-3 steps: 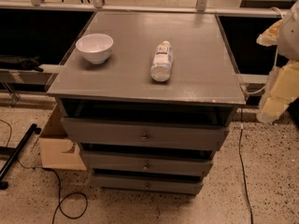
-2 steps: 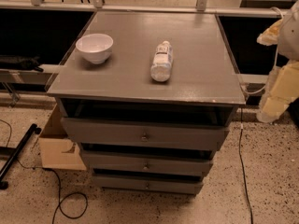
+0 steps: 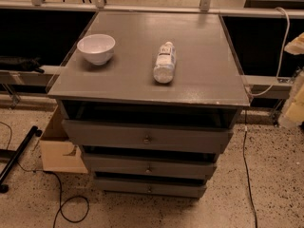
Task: Open middle drawer
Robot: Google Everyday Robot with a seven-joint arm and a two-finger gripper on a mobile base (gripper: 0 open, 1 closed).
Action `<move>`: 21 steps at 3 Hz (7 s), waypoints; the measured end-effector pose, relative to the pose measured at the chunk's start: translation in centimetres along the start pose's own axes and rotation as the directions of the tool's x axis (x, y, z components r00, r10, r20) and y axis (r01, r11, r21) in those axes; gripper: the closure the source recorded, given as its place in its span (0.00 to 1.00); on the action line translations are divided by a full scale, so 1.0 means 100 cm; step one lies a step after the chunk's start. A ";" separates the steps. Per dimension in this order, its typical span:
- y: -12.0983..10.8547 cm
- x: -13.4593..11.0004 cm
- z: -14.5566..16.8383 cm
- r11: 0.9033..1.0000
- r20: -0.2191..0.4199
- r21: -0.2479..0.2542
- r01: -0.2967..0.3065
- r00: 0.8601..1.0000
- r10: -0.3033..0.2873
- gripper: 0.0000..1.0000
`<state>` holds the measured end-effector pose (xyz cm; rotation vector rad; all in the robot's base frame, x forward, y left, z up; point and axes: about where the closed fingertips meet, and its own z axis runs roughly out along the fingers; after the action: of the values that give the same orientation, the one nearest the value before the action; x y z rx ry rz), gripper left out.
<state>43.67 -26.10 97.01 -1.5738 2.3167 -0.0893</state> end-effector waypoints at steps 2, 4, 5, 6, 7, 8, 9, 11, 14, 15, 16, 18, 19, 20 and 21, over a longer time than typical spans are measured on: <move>0.004 0.056 0.005 0.988 0.049 -0.038 -0.150 0.987 0.152 0.00; 0.007 0.059 0.007 0.986 0.105 -0.079 -0.144 0.983 0.152 0.00; 0.034 0.086 0.020 0.962 0.210 -0.193 -0.192 0.950 0.231 0.00; 0.058 0.102 0.022 0.945 0.240 -0.240 -0.224 0.929 0.282 0.00; 0.058 0.102 0.022 0.945 0.240 -0.240 -0.224 0.929 0.282 0.00; 0.063 0.093 0.023 0.945 0.289 -0.272 -0.181 0.922 0.259 0.00; 0.080 0.098 0.032 0.932 0.352 -0.328 -0.155 0.895 0.273 0.00; 0.124 0.128 0.047 0.904 0.403 -0.389 -0.179 0.849 0.342 0.00; 0.167 0.134 0.120 0.803 0.439 -0.574 -0.164 0.766 0.470 0.00; 0.167 0.134 0.120 0.803 0.439 -0.574 -0.164 0.766 0.470 0.00; 0.161 0.128 0.126 0.798 0.493 -0.587 -0.135 0.723 0.485 0.00; 0.163 0.098 0.125 0.802 0.605 -0.595 -0.062 0.623 0.497 0.00; 0.190 0.064 0.117 0.813 0.638 -0.582 -0.012 0.613 0.465 0.00; 0.190 0.064 0.117 0.813 0.638 -0.582 -0.012 0.613 0.465 0.00; 0.205 0.071 0.126 0.804 0.629 -0.593 -0.038 0.601 0.492 0.00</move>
Offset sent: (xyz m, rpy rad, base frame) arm -0.0338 -0.0730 -0.0341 0.1576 0.0664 -0.1812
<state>26.98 -22.97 78.53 -1.0521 1.8711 1.1771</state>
